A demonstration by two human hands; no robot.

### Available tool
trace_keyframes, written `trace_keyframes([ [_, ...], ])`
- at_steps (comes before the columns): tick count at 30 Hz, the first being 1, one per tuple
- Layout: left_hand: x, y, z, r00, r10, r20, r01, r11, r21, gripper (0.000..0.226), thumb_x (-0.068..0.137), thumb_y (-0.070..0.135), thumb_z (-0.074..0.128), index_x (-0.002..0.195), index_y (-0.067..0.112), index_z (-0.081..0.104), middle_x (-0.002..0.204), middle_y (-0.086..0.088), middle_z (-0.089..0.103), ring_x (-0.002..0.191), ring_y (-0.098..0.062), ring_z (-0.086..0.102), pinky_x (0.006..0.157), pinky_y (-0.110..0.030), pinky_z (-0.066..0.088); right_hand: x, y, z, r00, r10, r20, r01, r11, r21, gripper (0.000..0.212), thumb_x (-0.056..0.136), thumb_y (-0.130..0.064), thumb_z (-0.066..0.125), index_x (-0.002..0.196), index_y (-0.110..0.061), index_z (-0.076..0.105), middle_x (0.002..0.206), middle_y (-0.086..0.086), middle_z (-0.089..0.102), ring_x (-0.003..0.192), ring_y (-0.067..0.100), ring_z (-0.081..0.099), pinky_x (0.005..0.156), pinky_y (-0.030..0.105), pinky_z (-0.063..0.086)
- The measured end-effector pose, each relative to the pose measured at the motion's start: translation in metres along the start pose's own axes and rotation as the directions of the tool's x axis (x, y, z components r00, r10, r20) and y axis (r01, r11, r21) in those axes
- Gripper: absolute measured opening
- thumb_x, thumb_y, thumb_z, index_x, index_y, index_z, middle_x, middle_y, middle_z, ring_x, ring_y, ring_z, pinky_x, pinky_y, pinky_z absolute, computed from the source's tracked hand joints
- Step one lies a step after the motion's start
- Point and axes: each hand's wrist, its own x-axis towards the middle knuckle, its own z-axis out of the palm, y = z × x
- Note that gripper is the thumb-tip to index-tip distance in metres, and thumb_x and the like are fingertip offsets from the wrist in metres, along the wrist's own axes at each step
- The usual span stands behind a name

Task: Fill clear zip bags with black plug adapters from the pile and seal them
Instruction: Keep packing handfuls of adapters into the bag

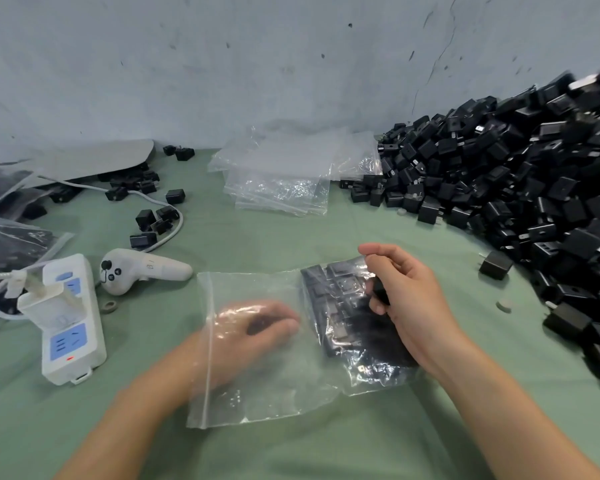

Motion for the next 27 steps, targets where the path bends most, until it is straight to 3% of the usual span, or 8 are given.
trace_keyframes([
  [5,-0.016,-0.008,-0.031,0.969,-0.133,-0.208,0.051,0.932,-0.36,0.017,0.092,0.027,0.064,0.102,0.034,0.076,0.101,-0.001,0.075,0.086,-0.017,0.074,0.068,-0.024,0.057,-0.004,-0.008,-0.001,1.0,0.017,0.019,-0.018,0.999,0.045,0.021,0.095,-0.01,0.055,0.098,-0.017,0.075,0.07,-0.002,0.055,0.059,0.012,0.05,0.063,0.028,0.045],
  [9,-0.014,-0.017,-0.044,0.876,-0.383,-0.292,0.086,0.722,-0.687,0.021,0.097,0.025,0.057,0.109,0.016,0.072,0.109,-0.006,0.075,0.092,-0.026,0.074,0.069,-0.042,0.062,-0.004,-0.007,0.002,1.0,-0.02,0.013,0.018,0.989,0.149,0.038,0.092,0.002,0.045,0.094,-0.02,0.076,0.099,0.003,0.06,0.079,0.008,0.062,0.076,0.027,0.055],
  [12,-0.011,-0.018,-0.054,0.856,-0.425,-0.293,-0.019,0.541,-0.841,0.038,0.086,0.032,0.062,0.119,0.013,0.061,0.111,-0.009,0.074,0.096,-0.026,0.073,0.078,-0.042,0.061,-0.004,-0.004,0.003,0.998,-0.06,0.035,0.054,0.989,0.139,0.036,0.095,0.001,0.049,0.107,-0.024,0.071,0.104,0.002,0.06,0.092,0.012,0.068,0.09,0.03,0.056],
  [13,-0.011,-0.019,-0.056,0.83,-0.432,-0.354,-0.049,0.576,-0.816,0.032,0.091,0.031,0.06,0.119,0.017,0.06,0.112,-0.009,0.073,0.097,-0.023,0.073,0.078,-0.042,0.062,-0.005,-0.002,0.004,0.996,-0.073,0.046,0.068,0.991,0.114,0.034,0.096,-0.003,0.052,0.113,-0.028,0.067,0.1,-0.001,0.065,0.097,0.016,0.07,0.093,0.032,0.055],
  [15,-0.012,-0.018,-0.056,0.717,-0.391,-0.577,-0.07,0.784,-0.617,0.017,0.101,0.026,0.05,0.112,0.026,0.063,0.112,-0.005,0.072,0.094,-0.014,0.072,0.076,-0.035,0.058,-0.008,-0.002,0.005,0.991,-0.116,0.067,0.116,0.993,0.0,0.036,0.095,-0.014,0.061,0.117,-0.041,0.062,0.096,-0.008,0.071,0.105,0.024,0.068,0.096,0.034,0.053],
  [17,-0.014,-0.011,-0.053,0.629,-0.215,-0.747,-0.119,0.923,-0.366,0.02,0.102,0.024,0.047,0.104,0.033,0.065,0.106,0.0,0.071,0.091,-0.01,0.069,0.075,-0.03,0.054,-0.012,-0.004,0.008,0.976,-0.182,0.121,0.192,0.979,-0.074,0.041,0.094,-0.02,0.069,0.12,-0.05,0.06,0.107,-0.002,0.072,0.106,0.023,0.067,0.093,0.028,0.054],
  [22,-0.022,0.022,-0.029,0.793,0.035,-0.609,-0.278,0.91,-0.309,0.023,0.103,0.023,0.049,0.1,0.032,0.07,0.09,-0.001,0.072,0.077,-0.017,0.068,0.063,-0.023,0.056,-0.025,-0.012,0.027,0.894,-0.28,0.349,0.295,0.955,0.01,0.045,0.091,-0.019,0.068,0.131,-0.036,0.057,0.127,-0.014,0.067,0.118,0.006,0.062,0.1,0.021,0.049],
  [27,-0.029,0.037,0.001,0.947,0.036,-0.321,-0.201,0.843,-0.5,0.026,0.09,0.048,0.057,0.106,0.034,0.072,0.1,-0.006,0.074,0.078,-0.022,0.069,0.06,-0.027,0.055,-0.038,-0.008,0.046,0.827,-0.299,0.477,0.359,0.933,-0.038,0.038,0.092,-0.017,0.07,0.127,-0.026,0.059,0.127,-0.007,0.067,0.122,0.016,0.061,0.105,0.045,0.047],
])
